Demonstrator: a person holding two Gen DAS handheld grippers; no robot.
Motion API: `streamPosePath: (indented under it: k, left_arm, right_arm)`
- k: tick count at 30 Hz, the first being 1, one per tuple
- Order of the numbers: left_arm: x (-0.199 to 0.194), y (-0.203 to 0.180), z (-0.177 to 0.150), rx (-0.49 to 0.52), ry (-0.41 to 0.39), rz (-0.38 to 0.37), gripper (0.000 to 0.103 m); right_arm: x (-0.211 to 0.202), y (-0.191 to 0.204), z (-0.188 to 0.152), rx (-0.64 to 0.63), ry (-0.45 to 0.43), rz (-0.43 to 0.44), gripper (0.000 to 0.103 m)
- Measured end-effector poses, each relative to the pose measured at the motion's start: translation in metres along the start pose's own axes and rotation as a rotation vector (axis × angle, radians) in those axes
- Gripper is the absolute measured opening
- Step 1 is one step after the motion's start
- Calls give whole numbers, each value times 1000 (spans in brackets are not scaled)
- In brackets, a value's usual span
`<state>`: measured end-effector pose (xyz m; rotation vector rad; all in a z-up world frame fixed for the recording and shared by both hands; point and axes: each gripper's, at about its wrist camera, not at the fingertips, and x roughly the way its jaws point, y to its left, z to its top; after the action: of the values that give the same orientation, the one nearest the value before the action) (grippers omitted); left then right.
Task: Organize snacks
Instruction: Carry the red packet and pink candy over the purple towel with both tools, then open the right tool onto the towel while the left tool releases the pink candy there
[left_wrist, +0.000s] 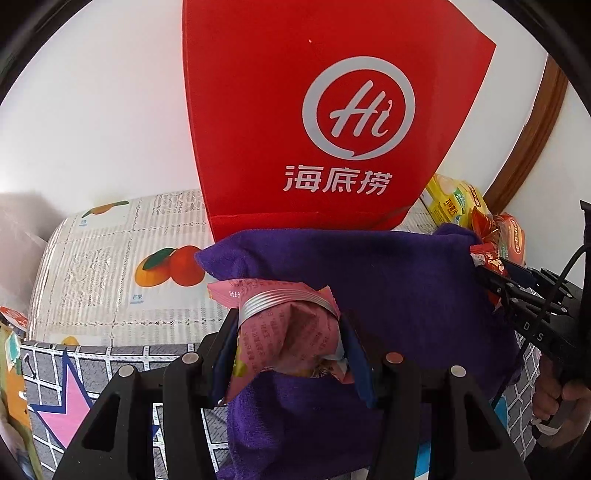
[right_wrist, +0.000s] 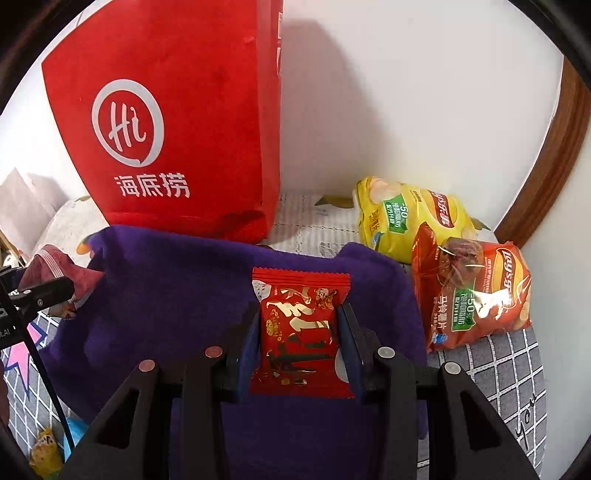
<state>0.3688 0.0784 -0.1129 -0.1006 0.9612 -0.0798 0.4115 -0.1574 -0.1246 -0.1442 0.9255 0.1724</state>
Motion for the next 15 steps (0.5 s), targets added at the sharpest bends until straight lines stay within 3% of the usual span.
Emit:
streamPosePath:
  k: [15]
  left_arm:
    - [6, -6, -3, 12, 17, -15, 51]
  right_arm:
    - [14, -4, -5, -1, 58, 5, 40]
